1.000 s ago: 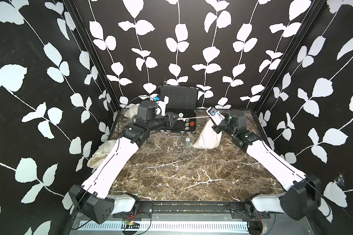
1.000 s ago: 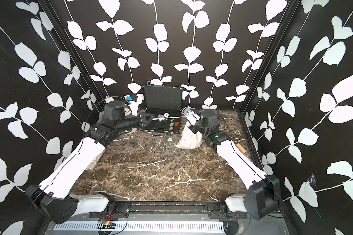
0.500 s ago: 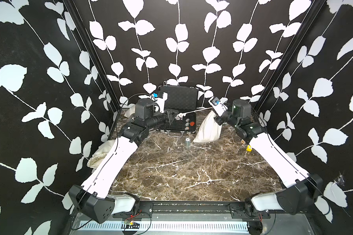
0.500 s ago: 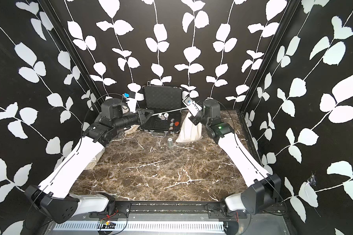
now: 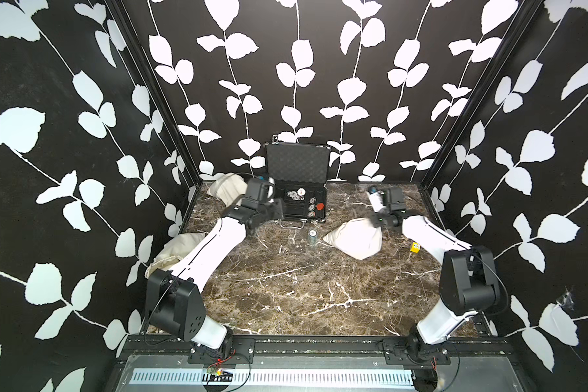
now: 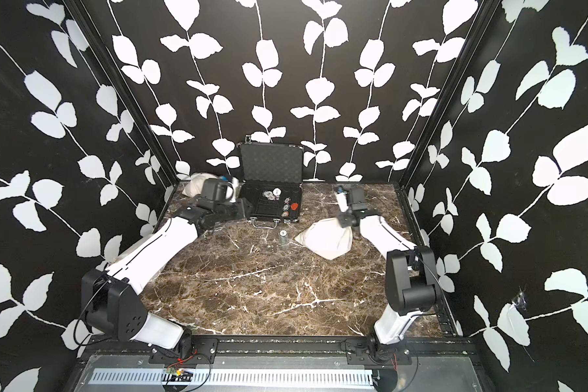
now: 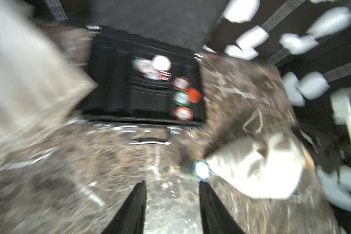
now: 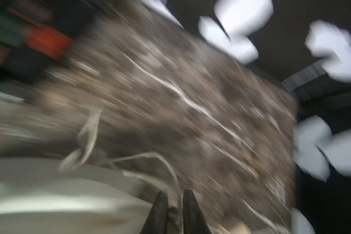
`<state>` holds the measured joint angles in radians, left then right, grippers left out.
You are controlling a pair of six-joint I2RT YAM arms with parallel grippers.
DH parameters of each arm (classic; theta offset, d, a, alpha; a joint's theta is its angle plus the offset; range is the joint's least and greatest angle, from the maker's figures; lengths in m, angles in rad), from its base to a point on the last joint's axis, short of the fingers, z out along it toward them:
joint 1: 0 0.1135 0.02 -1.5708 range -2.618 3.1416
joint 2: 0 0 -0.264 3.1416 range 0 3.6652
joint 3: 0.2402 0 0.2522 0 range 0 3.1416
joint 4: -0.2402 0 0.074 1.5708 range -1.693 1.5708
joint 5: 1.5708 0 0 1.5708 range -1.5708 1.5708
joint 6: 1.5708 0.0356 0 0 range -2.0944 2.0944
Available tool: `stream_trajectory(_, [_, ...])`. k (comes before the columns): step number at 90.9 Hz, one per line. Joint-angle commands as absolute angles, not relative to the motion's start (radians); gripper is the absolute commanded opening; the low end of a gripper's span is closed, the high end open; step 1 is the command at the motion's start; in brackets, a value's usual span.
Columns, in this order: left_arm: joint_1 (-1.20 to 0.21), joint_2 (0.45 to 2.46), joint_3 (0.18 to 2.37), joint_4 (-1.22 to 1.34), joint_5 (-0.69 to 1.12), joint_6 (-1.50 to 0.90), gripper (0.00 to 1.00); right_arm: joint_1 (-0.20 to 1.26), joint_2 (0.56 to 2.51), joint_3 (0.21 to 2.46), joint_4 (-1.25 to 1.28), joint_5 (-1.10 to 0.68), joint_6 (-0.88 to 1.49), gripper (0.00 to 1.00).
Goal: Close the soil bag
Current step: Frap the soil bag at the center of the board, then pick up the soil bag at the corner of the board.
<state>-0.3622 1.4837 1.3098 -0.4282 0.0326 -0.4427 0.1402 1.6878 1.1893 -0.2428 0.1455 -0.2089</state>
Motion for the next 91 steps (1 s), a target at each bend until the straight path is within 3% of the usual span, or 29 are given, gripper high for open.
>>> stream_trajectory(1, [-0.279,1.419,1.327,-0.503,-0.133,-0.419,0.61,0.128,1.62,1.218,-0.271,0.289,-0.149,0.3])
stream_trajectory(16, [-0.118,1.489,1.33,-0.555,-0.167,-0.394,0.73,0.125,1.461,1.17,-0.253,0.277,-0.146,0.65])
stream_trajectory(36, [-0.044,1.777,1.463,-0.582,-0.186,-0.352,0.89,0.126,1.265,1.033,-0.175,0.206,-0.11,0.98])
stream_trajectory(63, [-0.009,2.144,1.732,-0.649,-0.118,-0.337,0.91,0.127,1.118,0.868,-0.142,0.085,-0.096,1.0])
stream_trajectory(73, [-0.001,2.21,1.752,-0.609,0.015,-0.363,0.82,0.127,1.111,0.843,-0.148,0.085,-0.097,1.0])
stream_trajectory(77, [-0.001,2.222,1.745,-0.588,0.056,-0.371,0.72,0.128,1.11,0.836,-0.15,0.087,-0.099,0.99])
stream_trajectory(91, [-0.001,2.196,1.685,-0.561,0.066,-0.378,0.17,0.129,1.107,0.821,-0.151,0.088,-0.096,1.0])
